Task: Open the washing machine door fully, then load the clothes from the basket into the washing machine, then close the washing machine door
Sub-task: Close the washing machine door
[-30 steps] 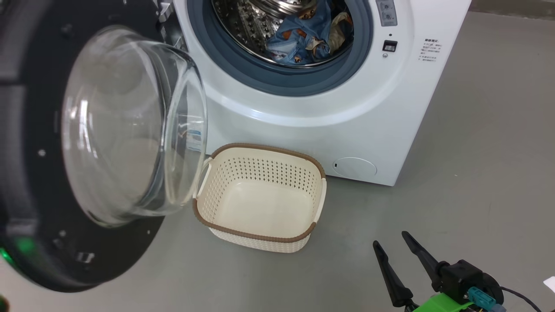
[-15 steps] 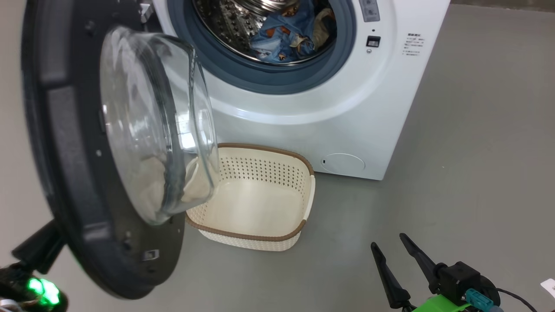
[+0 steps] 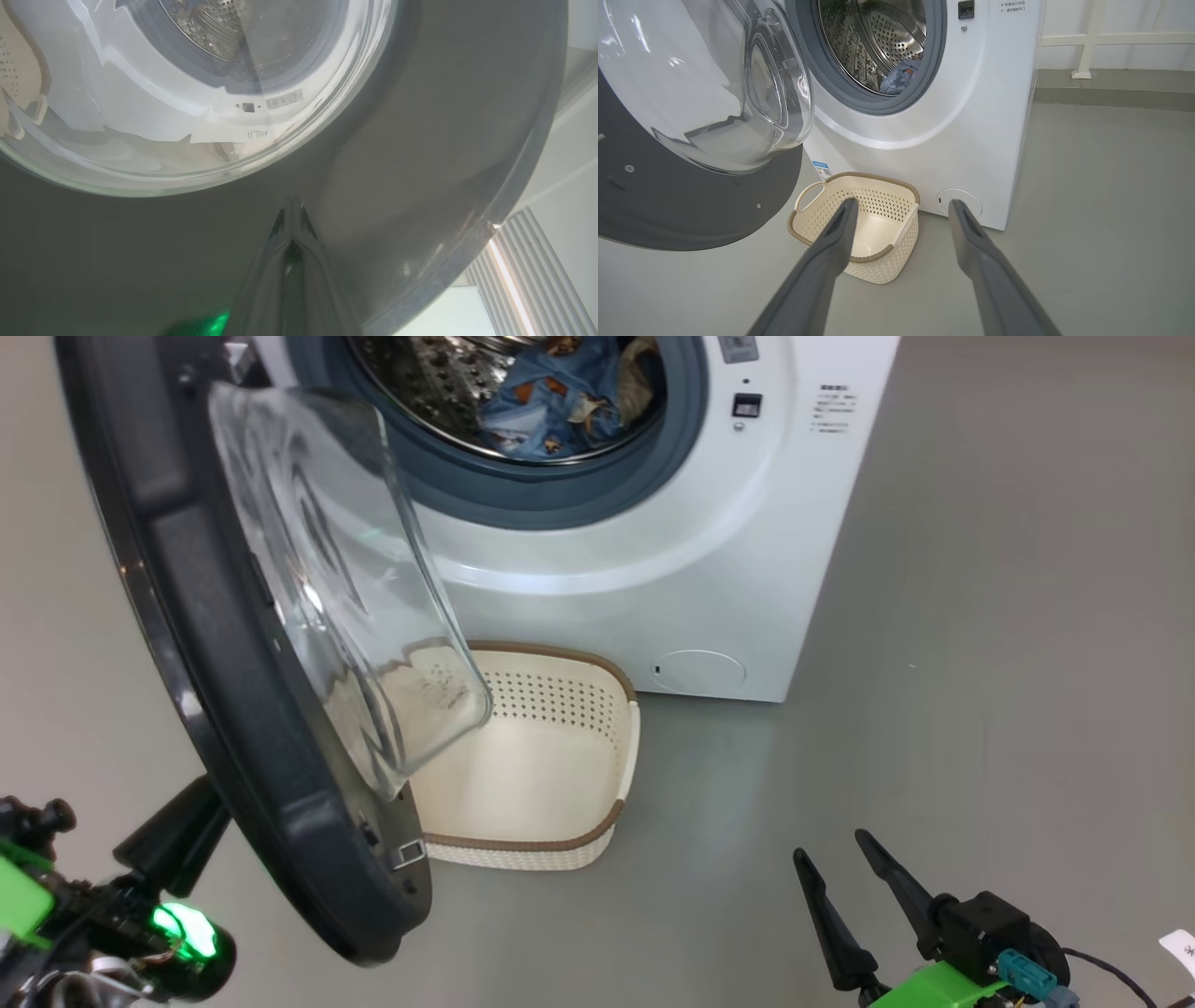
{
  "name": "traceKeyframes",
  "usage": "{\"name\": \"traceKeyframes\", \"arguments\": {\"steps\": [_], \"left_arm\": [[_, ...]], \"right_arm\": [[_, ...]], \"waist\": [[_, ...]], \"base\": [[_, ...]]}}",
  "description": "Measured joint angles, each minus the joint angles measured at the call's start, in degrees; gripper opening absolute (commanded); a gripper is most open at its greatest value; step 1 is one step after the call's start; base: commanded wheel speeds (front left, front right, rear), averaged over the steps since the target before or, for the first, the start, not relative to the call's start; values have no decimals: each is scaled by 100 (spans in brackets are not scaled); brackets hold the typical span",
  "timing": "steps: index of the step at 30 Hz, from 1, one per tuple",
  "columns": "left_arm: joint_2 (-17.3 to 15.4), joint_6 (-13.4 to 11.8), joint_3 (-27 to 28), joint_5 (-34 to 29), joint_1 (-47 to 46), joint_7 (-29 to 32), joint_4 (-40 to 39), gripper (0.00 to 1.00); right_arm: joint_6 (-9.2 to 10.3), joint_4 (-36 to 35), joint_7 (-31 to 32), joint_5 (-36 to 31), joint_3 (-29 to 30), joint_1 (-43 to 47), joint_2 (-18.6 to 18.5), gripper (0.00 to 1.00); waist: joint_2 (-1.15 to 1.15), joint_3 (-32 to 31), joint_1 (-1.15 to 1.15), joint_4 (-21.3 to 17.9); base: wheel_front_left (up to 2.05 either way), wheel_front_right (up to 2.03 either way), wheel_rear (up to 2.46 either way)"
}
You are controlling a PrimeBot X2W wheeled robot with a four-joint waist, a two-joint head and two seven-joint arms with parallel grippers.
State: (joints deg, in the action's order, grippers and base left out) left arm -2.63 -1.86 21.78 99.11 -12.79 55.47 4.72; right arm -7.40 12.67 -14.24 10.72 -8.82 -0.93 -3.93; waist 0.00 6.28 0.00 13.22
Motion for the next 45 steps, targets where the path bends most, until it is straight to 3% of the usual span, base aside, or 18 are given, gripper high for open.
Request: {"name": "traceKeyframes", "arguments": {"steps": [8,21,33,45], "left_arm": [[41,412,-353,142,-158,-556,285,0],[56,829,-1065,555,-556,-1371,778,0],[74,877,-1339,549,-1034,-1944,975,0],[88,879,-1244,379,-1425,-2321,1014,0]], "right_arm": [[0,-14,-3,0,15,-37,11,100],[0,-67,-4,-4,20,-40,32,100],[0,-125,-5,-8,31,-180,46,100],[0,-199,-5,-15,56,-294,65,100]], "waist": [[0,94,0,-309],[0,236,0,-696],[0,439,0,-1013],[0,673,0,-1443]], "base": [[0,0,0],[0,0,0],[0,0,0],[0,0,0]]}}
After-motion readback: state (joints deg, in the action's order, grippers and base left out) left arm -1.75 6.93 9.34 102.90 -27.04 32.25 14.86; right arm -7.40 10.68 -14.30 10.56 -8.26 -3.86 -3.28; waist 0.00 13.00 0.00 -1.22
